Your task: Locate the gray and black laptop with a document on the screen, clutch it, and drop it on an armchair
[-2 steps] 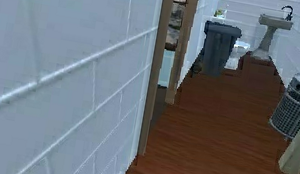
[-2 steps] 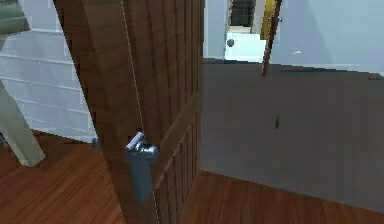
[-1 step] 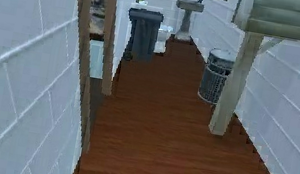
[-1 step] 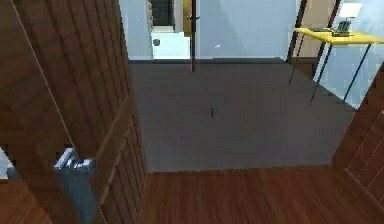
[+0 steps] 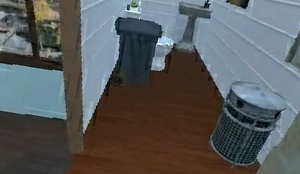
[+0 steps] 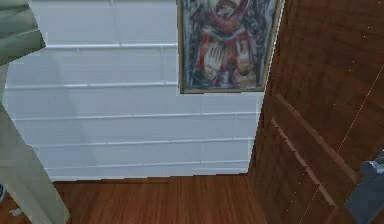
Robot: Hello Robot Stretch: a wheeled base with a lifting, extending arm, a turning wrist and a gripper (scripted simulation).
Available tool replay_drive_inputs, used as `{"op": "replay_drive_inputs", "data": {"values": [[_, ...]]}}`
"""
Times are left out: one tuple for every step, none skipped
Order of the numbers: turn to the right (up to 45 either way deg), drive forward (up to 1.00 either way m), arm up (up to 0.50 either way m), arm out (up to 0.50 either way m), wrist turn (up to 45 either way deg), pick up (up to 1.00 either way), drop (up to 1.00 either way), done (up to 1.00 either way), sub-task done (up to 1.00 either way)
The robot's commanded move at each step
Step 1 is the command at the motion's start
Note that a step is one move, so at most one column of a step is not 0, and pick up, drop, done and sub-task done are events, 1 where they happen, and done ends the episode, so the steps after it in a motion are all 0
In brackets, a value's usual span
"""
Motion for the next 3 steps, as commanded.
{"op": "replay_drive_inputs", "data": {"values": [[6.0,0.0,0.0,0.0,0.0,0.0,0.0,0.0,0.0],[0.0,0.5,0.0,0.0,0.0,0.0,0.0,0.0,0.0],[-45.0,0.0,0.0,0.0,0.0,0.0,0.0,0.0,0.0]]}}
